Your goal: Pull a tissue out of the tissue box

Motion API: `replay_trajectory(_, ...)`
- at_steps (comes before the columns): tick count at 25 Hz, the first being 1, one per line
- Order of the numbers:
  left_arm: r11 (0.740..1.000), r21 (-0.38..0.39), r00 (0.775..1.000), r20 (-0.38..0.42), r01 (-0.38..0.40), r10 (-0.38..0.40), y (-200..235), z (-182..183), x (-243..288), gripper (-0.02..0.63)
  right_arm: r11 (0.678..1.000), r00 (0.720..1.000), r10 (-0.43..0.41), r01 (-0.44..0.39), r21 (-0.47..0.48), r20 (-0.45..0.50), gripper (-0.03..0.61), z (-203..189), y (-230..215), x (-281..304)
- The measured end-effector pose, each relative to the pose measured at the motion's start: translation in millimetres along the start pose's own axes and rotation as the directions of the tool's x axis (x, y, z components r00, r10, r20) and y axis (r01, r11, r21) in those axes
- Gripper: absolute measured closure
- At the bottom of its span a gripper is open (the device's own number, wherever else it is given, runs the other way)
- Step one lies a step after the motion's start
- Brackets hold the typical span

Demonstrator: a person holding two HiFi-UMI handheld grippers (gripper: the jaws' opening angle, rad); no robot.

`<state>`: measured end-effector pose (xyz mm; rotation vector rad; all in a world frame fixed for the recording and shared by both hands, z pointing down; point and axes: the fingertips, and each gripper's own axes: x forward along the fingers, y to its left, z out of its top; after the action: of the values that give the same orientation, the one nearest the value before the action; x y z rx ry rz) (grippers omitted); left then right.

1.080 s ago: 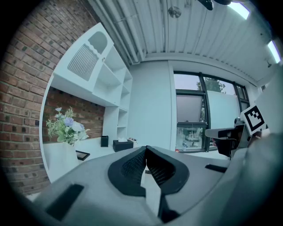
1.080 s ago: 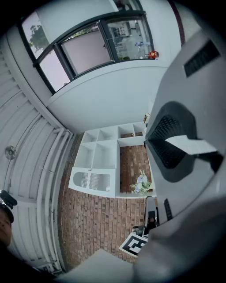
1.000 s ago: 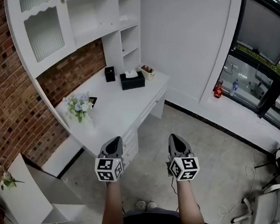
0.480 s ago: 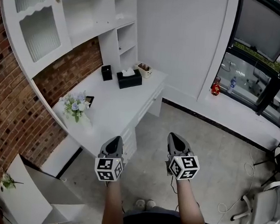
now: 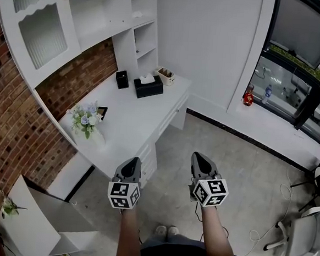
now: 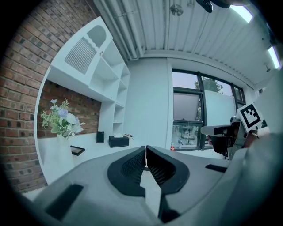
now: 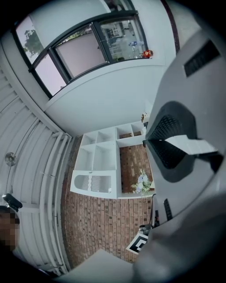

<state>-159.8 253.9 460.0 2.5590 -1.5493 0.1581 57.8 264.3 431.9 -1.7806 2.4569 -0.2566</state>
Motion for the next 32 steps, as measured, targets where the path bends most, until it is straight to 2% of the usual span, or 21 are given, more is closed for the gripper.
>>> replay_trajectory(5,1.000,-0.012,1.000,0.016,0.017,-0.016,2,-2,-1,0.598,1.000,1.000,-0.005,0.005,0.009,-0.001,0.581,-2,0,2)
replay_trajectory(10,0.999,-0.021,1.000,0.019,0.026,-0.025,4,-5,4,0.433,1.000,1.000,-0.018,0.018,0.019,-0.001,0.580,-4,-3,6)
replay_trajectory(13,0.999,-0.028,0.999,0.020,0.037,-0.036,8,-6,9,0.396,0.999,1.000,-0.029,0.029,0.016,-0.003,0.580,-4,-4,12)
replay_trajectory(21,0.997,0.006,0.996,0.054,0.077,-0.077,18,14,22,0.373,0.998,0.997,-0.066,0.066,0.008,0.043,0.581,9,-5,17)
replay_trajectory(32,0.991,0.049,0.987,0.098,0.125,-0.130,18,47,49,0.371,0.995,0.984,-0.100,0.103,-0.018,0.145,0.580,54,-16,26)
